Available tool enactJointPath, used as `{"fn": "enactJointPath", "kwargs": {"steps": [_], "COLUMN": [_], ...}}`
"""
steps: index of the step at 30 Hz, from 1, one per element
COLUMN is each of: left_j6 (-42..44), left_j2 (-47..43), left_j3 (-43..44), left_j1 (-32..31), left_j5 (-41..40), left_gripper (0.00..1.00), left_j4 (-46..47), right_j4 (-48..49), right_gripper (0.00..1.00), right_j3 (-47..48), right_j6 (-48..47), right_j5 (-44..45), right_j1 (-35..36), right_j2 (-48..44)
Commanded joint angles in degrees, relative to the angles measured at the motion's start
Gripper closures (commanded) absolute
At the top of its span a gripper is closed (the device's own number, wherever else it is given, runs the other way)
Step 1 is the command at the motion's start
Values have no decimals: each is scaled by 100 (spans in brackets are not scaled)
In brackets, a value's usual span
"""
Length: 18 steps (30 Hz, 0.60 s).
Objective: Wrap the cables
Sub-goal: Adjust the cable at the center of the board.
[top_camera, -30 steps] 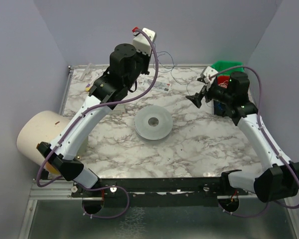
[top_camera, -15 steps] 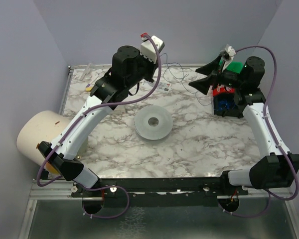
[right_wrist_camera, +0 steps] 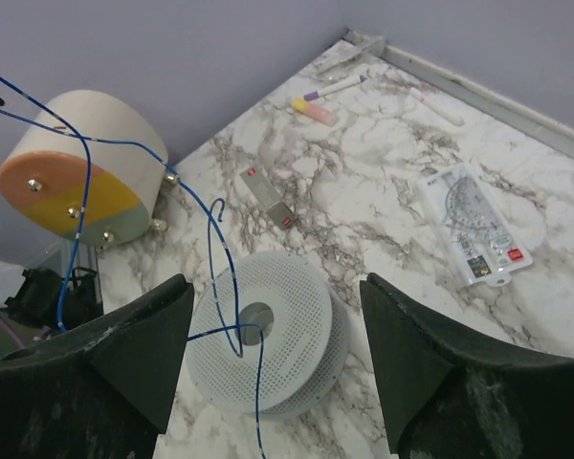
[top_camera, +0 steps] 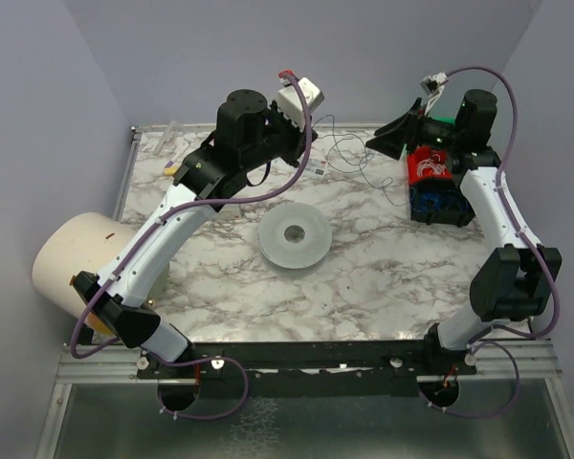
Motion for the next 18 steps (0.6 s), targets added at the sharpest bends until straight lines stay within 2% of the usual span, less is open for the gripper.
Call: {"fn": "enactJointPath", "kwargs": {"steps": [1,5,9,11,13,18], "left_j6": [32,26,20,27,37,49], "left_j2": [-100,-50,-25,-15,3,5], "left_j3": [199,259,290,320,334,356], "left_j1": [17,13,11,13,17,13], "left_j5": [449,472,432,370,305,110], "left_gripper": [100,100,100,100,100,100], "left_j4": [-173,-188,-182,-182,-182,-169], "right_j4": [-724,-1342,-1724,-1964,-2218,-2586], "right_gripper": [26,32,52,67,72,76], "right_j3": [253,420,438,451,483,498], "right_j6": [-486,-1005,-1274,-1384,-1638,-1837], "right_j5": [-300,-205,-221,-183,-147,52], "right_j1": [208,439,478,478,478,478], "right_j2": [70,117,150,148,150,91]}}
